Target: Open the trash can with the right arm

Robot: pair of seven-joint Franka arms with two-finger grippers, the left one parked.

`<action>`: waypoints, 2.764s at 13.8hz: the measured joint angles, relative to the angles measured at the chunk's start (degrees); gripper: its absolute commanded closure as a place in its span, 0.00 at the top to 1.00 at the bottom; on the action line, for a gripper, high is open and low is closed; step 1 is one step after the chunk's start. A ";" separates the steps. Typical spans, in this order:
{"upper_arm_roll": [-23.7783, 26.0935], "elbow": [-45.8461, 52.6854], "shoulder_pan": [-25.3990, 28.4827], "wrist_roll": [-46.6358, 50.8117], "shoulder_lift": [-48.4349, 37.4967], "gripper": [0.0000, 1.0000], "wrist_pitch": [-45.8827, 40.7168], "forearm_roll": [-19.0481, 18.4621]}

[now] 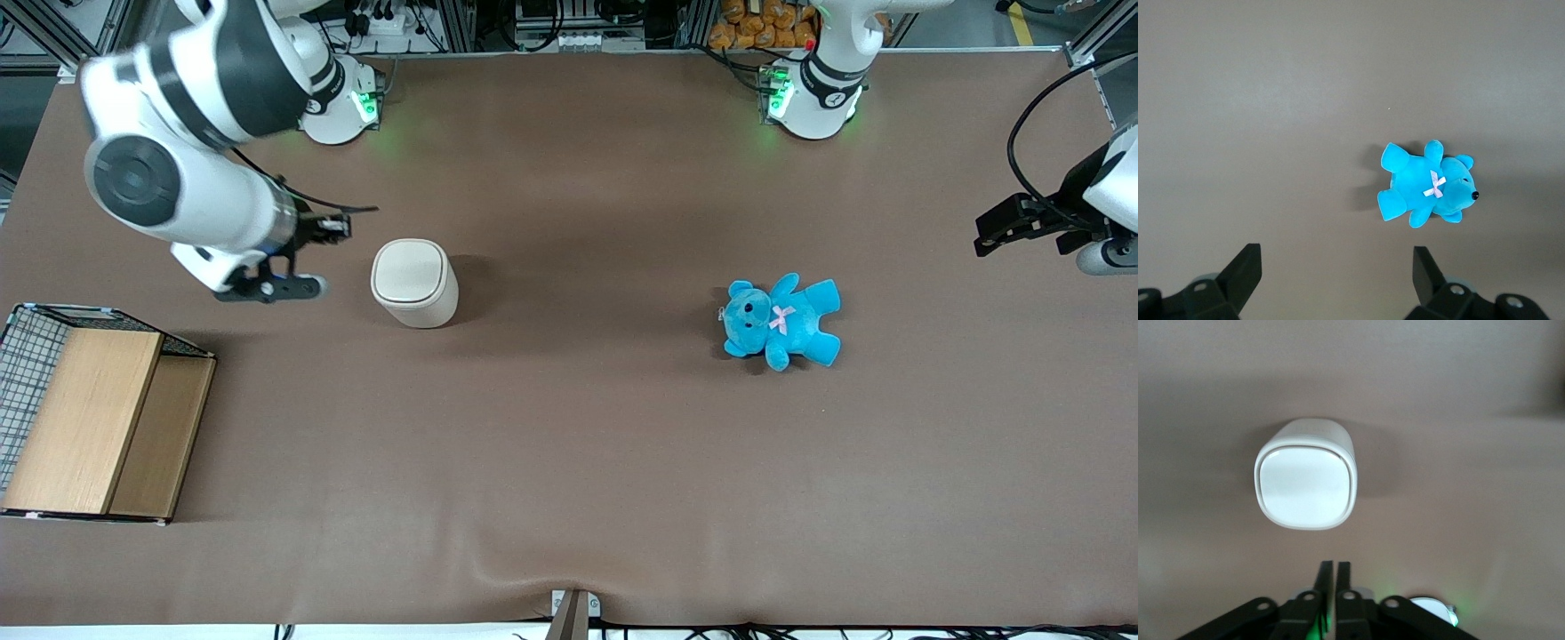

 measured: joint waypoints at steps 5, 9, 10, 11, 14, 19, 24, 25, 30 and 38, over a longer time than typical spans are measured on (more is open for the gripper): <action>0.02 -7.97 2.59 3.59 3.91 0.00 8.33 0.13; 0.02 -9.62 4.28 6.51 7.71 0.01 13.40 0.39; 0.01 -10.40 4.60 7.13 8.31 0.01 15.27 0.42; 0.01 -10.93 4.86 7.61 8.91 0.01 16.56 0.47; -0.05 -11.10 4.99 7.93 9.46 0.01 17.54 0.61; -0.13 -11.26 4.99 9.98 9.01 0.04 17.70 0.87; -1.12 -5.92 3.96 10.55 3.95 0.67 8.75 1.23; -1.31 -4.23 2.72 10.50 2.34 1.00 7.13 1.23; -1.83 0.96 -8.69 0.71 -3.77 1.00 5.58 1.12; -1.89 11.65 -17.94 -10.07 -11.23 1.00 -4.03 -3.66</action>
